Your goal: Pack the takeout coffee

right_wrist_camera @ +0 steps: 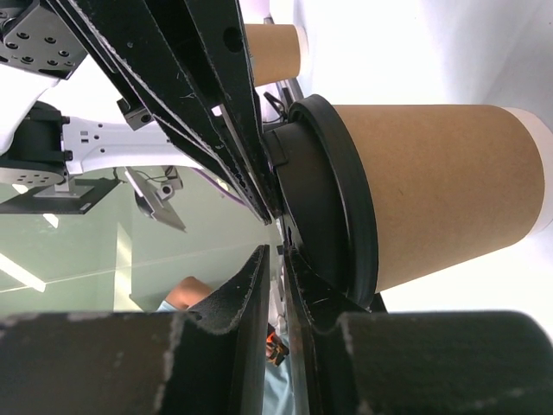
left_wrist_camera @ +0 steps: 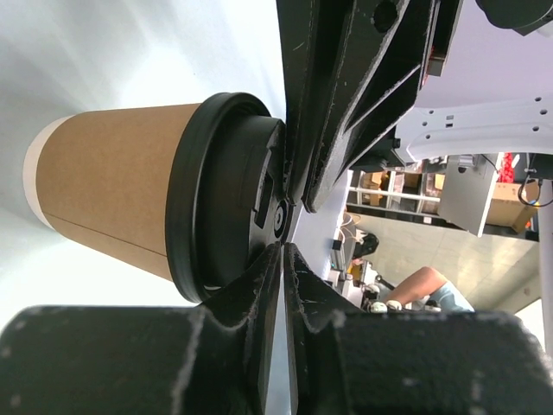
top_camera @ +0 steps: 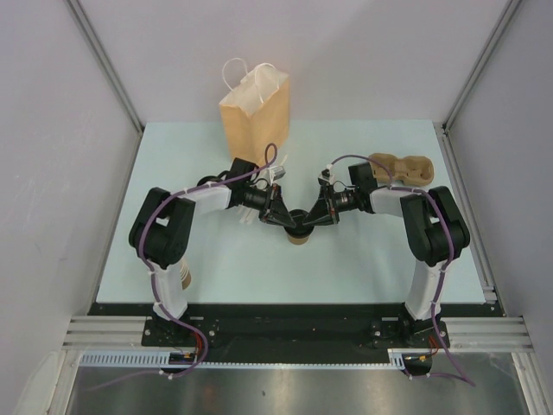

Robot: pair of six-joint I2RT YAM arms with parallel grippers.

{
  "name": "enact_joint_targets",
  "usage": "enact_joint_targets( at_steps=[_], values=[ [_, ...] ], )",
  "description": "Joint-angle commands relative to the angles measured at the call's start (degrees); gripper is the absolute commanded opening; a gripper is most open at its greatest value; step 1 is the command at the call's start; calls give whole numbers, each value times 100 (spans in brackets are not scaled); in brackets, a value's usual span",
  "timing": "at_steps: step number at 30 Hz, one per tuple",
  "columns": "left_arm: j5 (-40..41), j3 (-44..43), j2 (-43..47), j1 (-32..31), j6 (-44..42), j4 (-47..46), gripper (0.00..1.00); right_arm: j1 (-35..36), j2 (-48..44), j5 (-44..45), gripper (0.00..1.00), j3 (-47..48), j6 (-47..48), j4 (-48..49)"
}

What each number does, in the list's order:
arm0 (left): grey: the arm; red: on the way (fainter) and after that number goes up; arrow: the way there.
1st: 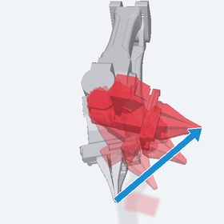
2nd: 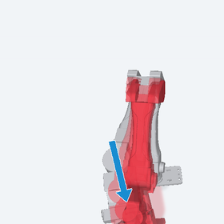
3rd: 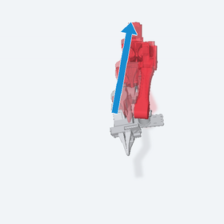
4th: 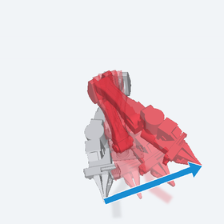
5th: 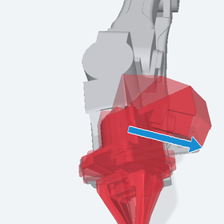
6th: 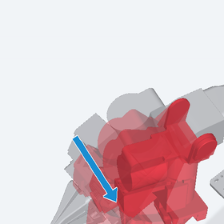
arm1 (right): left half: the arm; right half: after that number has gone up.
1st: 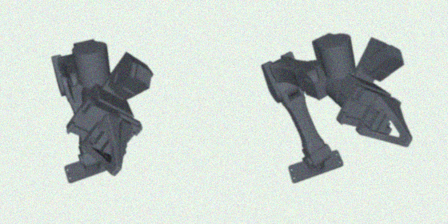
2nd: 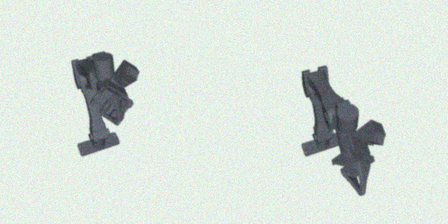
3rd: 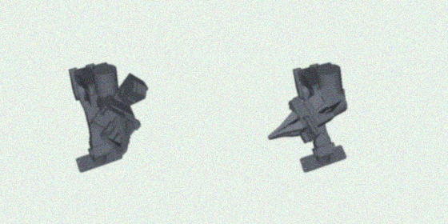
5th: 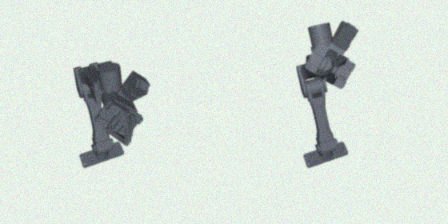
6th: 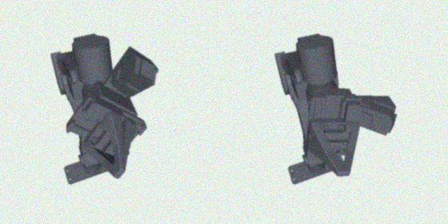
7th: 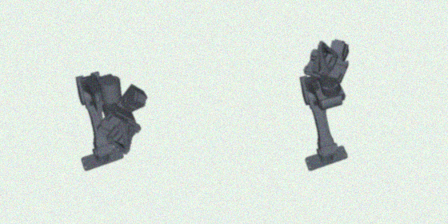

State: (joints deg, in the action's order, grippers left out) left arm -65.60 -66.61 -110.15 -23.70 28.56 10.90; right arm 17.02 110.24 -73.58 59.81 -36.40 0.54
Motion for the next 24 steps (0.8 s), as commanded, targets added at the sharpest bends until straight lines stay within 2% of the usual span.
enact_joint_targets(
  at_steps=[1,11,16,24],
  values=[
    [1524,271,-543,59,-483,299,16,-93,622,1768,18,-286,292,-502],
    [1411,324,-596,85,-412,238,17,-85,613,1654,18,-260,248,-458],
    [1112,192,-139,59,-483,124,18,117,201,1383,19,-154,318,-335],
    [470,543,590,41,71,-859,20,285,-300,907,20,-101,-393,719]
  ],
)
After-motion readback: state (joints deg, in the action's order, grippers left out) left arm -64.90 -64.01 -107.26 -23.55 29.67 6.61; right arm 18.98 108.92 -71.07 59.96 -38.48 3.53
